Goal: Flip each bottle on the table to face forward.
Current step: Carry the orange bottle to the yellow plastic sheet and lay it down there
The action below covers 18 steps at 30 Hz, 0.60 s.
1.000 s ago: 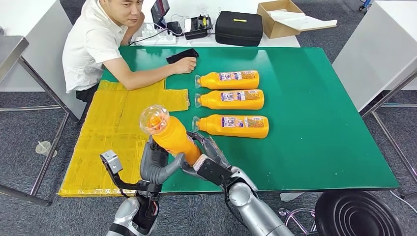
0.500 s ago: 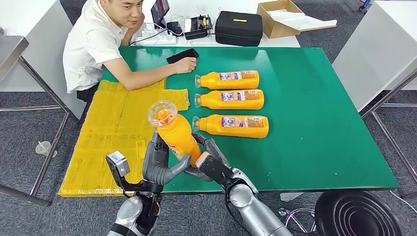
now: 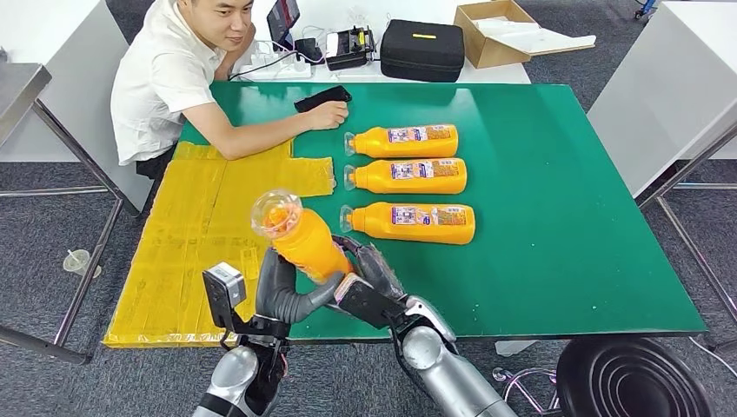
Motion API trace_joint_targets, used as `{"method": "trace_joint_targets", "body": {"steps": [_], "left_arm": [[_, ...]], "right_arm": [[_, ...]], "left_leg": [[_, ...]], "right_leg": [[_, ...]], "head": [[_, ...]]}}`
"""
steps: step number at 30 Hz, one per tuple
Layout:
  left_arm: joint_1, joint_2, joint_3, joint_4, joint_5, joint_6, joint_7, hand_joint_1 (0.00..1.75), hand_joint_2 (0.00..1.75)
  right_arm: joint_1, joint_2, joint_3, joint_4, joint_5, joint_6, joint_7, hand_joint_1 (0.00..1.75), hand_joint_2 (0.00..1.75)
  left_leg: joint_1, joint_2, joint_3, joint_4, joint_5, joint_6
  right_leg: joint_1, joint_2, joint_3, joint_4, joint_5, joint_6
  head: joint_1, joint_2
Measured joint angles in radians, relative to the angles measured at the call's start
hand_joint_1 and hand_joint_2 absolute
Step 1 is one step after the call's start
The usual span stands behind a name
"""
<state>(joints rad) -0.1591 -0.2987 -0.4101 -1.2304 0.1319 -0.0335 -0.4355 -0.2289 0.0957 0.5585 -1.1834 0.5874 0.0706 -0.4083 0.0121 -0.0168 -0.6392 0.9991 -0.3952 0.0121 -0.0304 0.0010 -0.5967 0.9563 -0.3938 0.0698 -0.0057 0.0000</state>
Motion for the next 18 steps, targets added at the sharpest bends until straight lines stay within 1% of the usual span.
{"method": "trace_joint_targets", "body": {"steps": [5, 9, 15, 16, 17, 18], "left_arm": [[-0.021, -0.001, 0.019, 0.035, 0.011, 0.007, 0.059, 0.00, 1.75], [-0.040, -0.004, 0.036, 0.071, 0.073, -0.022, 0.100, 1.73, 1.75], [-0.066, -0.007, 0.069, 0.104, 0.220, -0.156, 0.107, 1.75, 1.75], [-0.068, -0.007, 0.075, 0.107, 0.231, -0.169, 0.107, 1.75, 1.75], [-0.069, -0.008, 0.080, 0.110, 0.237, -0.176, 0.107, 1.75, 1.75], [-0.069, -0.009, 0.084, 0.112, 0.243, -0.180, 0.106, 1.75, 1.75]], "right_arm": [[-0.014, 0.000, 0.041, -0.005, 0.140, -0.064, 0.041, 1.75, 1.75], [-0.031, -0.001, 0.070, -0.007, 0.194, -0.092, 0.065, 1.75, 1.75], [-0.052, -0.001, 0.089, -0.007, 0.210, -0.111, 0.055, 1.73, 1.75], [-0.055, -0.001, 0.092, -0.007, 0.215, -0.117, 0.054, 1.61, 1.75], [-0.056, -0.001, 0.094, -0.007, 0.217, -0.120, 0.054, 1.31, 1.75], [-0.057, -0.001, 0.096, -0.007, 0.218, -0.122, 0.054, 0.87, 1.75]], "left_leg": [[0.000, 0.000, 0.000, 0.000, 0.000, 0.000], [0.000, 0.000, 0.000, 0.000, 0.000, 0.000], [0.000, 0.000, 0.000, 0.000, 0.000, 0.000], [0.000, 0.000, 0.000, 0.000, 0.000, 0.000], [0.000, 0.000, 0.000, 0.000, 0.000, 0.000], [0.000, 0.000, 0.000, 0.000, 0.000, 0.000]], "right_leg": [[0.000, 0.000, 0.000, 0.000, 0.000, 0.000], [0.000, 0.000, 0.000, 0.000, 0.000, 0.000], [0.000, 0.000, 0.000, 0.000, 0.000, 0.000], [0.000, 0.000, 0.000, 0.000, 0.000, 0.000], [0.000, 0.000, 0.000, 0.000, 0.000, 0.000], [0.000, 0.000, 0.000, 0.000, 0.000, 0.000]], "head": [[0.000, 0.000], [0.000, 0.000], [0.000, 0.000], [0.000, 0.000], [0.000, 0.000], [0.000, 0.000]]}}
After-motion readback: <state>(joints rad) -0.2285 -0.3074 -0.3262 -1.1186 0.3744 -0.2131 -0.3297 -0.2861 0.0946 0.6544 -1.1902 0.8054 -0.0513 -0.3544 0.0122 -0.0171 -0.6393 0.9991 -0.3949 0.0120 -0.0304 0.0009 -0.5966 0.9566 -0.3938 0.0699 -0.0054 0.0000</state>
